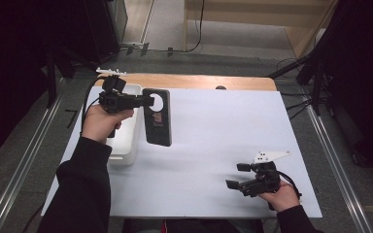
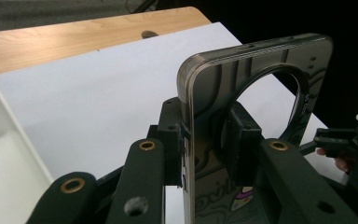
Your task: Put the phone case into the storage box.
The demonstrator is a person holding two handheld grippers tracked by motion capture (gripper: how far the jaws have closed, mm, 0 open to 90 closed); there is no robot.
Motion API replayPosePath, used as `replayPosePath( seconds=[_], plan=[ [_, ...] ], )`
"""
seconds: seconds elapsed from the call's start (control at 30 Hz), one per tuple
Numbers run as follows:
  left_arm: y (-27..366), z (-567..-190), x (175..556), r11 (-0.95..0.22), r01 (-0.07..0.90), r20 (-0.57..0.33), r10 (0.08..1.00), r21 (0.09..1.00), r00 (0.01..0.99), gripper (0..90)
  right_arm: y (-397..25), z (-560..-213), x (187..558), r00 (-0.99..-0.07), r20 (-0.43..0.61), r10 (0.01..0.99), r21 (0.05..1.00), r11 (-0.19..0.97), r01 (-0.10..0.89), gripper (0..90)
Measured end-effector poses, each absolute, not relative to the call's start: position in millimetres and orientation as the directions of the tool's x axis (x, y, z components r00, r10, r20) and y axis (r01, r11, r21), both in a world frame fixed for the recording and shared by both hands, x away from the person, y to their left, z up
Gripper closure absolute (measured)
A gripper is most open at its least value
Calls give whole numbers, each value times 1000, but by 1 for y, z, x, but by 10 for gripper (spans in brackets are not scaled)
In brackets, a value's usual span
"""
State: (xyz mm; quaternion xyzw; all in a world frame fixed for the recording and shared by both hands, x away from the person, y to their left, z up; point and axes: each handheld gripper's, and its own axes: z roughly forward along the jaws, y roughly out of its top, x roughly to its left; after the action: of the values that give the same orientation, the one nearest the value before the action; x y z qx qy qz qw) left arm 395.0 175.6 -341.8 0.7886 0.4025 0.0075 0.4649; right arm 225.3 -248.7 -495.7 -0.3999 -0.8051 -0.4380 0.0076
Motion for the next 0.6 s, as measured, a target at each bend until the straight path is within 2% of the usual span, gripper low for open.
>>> replayPosePath(
  seconds=[0.6],
  plan=[
    [196,-321,401,-241,627,-338,673,741,658,709,-249,-496,223,-674,357,647,697,295,653,122]
  ],
)
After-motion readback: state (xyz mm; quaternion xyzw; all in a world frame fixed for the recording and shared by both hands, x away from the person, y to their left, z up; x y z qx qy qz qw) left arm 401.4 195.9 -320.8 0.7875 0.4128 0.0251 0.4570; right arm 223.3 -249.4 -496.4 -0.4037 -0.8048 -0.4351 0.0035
